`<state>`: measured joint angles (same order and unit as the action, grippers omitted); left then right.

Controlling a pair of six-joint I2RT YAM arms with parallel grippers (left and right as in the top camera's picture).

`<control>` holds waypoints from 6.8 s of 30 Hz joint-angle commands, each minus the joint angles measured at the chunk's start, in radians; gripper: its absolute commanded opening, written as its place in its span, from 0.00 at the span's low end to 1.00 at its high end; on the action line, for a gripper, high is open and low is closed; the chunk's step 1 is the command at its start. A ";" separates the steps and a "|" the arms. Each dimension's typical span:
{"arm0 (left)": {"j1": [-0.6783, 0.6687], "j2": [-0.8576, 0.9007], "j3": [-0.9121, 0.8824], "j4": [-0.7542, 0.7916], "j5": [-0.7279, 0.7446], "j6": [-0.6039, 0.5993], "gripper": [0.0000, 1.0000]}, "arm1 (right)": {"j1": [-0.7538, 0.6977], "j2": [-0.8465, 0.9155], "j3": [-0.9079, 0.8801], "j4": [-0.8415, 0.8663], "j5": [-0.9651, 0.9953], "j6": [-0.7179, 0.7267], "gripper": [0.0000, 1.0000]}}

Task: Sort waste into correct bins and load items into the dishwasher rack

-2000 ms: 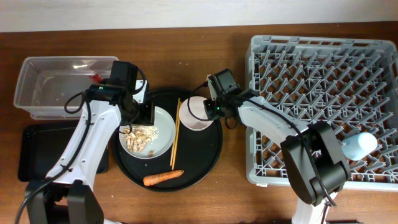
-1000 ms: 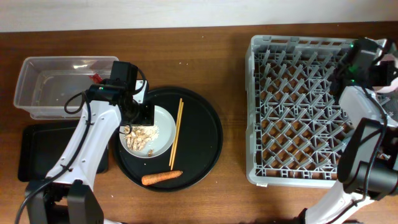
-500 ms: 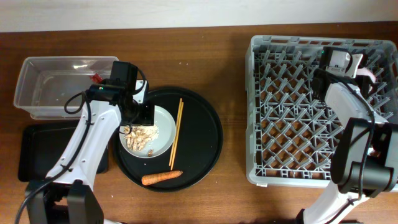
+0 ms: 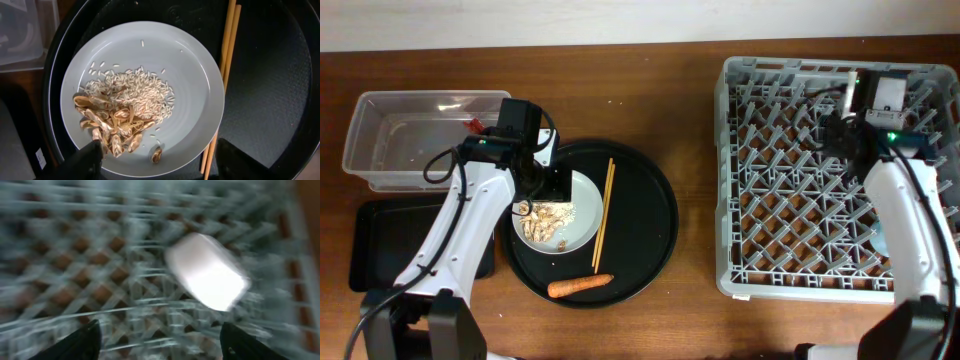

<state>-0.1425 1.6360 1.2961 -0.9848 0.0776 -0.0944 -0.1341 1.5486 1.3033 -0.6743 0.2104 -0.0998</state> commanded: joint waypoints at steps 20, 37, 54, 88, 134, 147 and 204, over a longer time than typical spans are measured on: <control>0.178 -0.017 0.001 -0.070 0.000 -0.077 0.73 | 0.928 0.296 -0.002 0.037 -0.241 0.816 0.66; 0.248 -0.017 0.001 -0.068 0.011 -0.103 0.73 | 1.006 0.540 0.259 -0.172 -0.141 0.838 0.58; 0.248 -0.017 0.001 -0.068 0.011 -0.103 0.73 | 1.036 0.600 0.285 -0.198 -0.251 0.860 0.63; 0.248 -0.017 0.001 -0.068 0.011 -0.103 0.73 | 0.824 0.684 0.356 -0.262 -0.291 0.916 0.68; 0.248 -0.017 0.001 -0.071 0.011 -0.103 0.73 | 0.616 0.426 0.380 -0.344 -0.327 0.447 0.04; 0.248 -0.017 0.001 -0.072 0.011 -0.103 0.73 | 0.267 0.306 0.363 -0.475 -0.251 0.316 0.04; 0.248 -0.017 0.001 -0.071 0.011 -0.103 0.73 | 0.835 0.701 0.353 -0.035 -0.108 0.811 0.55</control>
<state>0.1040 1.6360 1.2961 -1.0554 0.0784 -0.1844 0.6891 2.2066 1.6451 -0.6956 0.0727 0.7052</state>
